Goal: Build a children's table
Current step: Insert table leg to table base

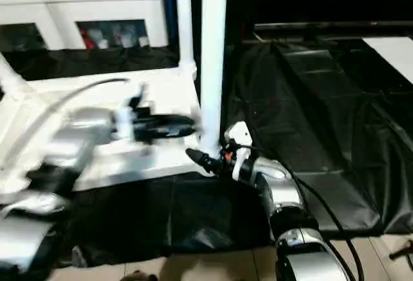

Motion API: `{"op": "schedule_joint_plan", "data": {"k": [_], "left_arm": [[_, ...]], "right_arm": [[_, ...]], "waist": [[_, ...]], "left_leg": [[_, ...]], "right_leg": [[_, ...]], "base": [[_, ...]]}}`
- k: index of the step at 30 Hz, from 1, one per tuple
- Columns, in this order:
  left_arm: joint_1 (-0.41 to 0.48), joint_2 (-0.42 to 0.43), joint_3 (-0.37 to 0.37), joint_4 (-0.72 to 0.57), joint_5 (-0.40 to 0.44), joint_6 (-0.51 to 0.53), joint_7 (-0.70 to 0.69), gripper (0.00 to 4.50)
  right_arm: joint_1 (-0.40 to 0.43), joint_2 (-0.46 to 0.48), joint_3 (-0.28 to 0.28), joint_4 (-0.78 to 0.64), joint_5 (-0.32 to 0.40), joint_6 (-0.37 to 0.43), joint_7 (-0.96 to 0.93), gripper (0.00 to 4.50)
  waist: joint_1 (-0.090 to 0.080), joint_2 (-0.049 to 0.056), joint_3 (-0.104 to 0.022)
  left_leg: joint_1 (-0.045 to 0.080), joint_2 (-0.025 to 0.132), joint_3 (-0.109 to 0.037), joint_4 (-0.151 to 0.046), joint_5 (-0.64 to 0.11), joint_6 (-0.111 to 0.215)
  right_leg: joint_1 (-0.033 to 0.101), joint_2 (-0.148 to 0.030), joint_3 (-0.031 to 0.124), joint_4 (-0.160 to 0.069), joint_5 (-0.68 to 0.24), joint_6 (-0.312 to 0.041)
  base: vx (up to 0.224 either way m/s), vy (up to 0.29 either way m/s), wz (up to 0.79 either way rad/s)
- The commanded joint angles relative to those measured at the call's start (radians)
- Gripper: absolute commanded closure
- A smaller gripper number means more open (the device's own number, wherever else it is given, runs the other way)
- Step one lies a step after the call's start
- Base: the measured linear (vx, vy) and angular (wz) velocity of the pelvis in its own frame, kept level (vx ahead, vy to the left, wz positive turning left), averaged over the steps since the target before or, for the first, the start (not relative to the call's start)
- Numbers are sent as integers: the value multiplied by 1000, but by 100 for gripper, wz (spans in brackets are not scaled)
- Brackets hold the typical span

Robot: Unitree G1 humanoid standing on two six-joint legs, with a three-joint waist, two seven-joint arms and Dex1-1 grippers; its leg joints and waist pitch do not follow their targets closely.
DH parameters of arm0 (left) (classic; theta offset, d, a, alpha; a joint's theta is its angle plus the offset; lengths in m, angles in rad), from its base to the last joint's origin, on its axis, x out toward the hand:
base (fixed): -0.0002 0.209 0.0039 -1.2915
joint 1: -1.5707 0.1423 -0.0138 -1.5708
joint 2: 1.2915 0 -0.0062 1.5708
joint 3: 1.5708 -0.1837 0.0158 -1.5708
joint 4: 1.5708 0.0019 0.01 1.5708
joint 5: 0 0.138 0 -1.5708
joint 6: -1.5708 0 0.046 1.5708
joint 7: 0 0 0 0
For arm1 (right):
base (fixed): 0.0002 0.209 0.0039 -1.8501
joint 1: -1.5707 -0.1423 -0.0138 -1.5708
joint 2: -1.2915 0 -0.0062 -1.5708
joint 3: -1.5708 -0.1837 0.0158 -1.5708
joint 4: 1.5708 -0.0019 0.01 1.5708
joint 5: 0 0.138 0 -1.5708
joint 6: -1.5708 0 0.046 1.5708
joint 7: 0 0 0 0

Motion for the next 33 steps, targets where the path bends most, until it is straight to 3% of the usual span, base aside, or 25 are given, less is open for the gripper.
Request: {"op": "schedule_joint_plan", "data": {"k": [1, 9, 12, 16, 17, 19, 23, 24, 33], "left_arm": [[-27, -7, 15, 25, 4, -2, 38, 274], [-70, -49, 40, 60, -25, 13, 55, 221], [-68, -58, 33, 46, -37, 20, 34, 185], [-49, -80, 1, 12, -19, 14, 24, 177], [-47, -93, -3, 8, -14, 9, 34, 145], [-50, -108, -3, 15, -8, -4, 51, 137], [-66, -125, -5, 51, 10, -26, 98, 136], [-73, -127, 1, 64, 11, -24, 111, 164], [-95, -125, 63, 88, -27, -1, 165, 220]], "right_arm": [[31, -6, 40, 32, -51, 24, 3, 167], [25, -14, 56, 34, -57, 26, 17, 171], [23, -17, 61, 35, -59, 31, 24, 171], [18, -22, 71, 40, -64, 47, 40, 171], [15, -24, 75, 42, -68, 51, 45, 171], [12, -28, 80, 46, -71, 57, 52, 171], [4, -34, 87, 51, -77, 57, 57, 171], [2, -35, 86, 50, -75, 60, 58, 171], [-10, -41, 88, 48, -72, 63, 65, 171]], "waist": [[4, -3, -65], [5, -3, -62], [7, -5, -62], [7, -6, -63], [5, -7, -63], [5, -10, -64], [5, -9, -64], [4, -9, -64], [6, -10, -63]], "left_leg": [[4, 10, 6, -60, -296, 56], [6, 10, 7, -61, -324, 57], [5, 11, 6, -61, -317, 61], [3, 14, 5, -62, -306, 65], [1, 13, 6, -61, -302, 66], [2, 12, 7, -58, -286, 76], [1, 12, 7, -57, -278, 83], [2, 10, 8, -56, -281, 82], [4, 12, 7, -57, -292, 81]], "right_leg": [[51, -41, 28, -72, -291, -231], [51, -38, 26, -79, -325, -234], [52, -39, 26, -77, -317, -239], [53, -40, 26, -75, -298, -245], [54, -40, 26, -74, -290, -246], [55, -39, 26, -73, -264, -251], [57, -39, 25, -73, -254, -252], [56, -38, 25, -73, -259, -249], [54, -39, 25, -75, -279, -250]], "base": [[0, 0, 0], [0, 0, 0], [0, 0, 0], [0, 0, 0], [0, 0, 0], [0, 0, 0], [0, 0, 0], [0, 0, 0], [0, 0, 0]]}}
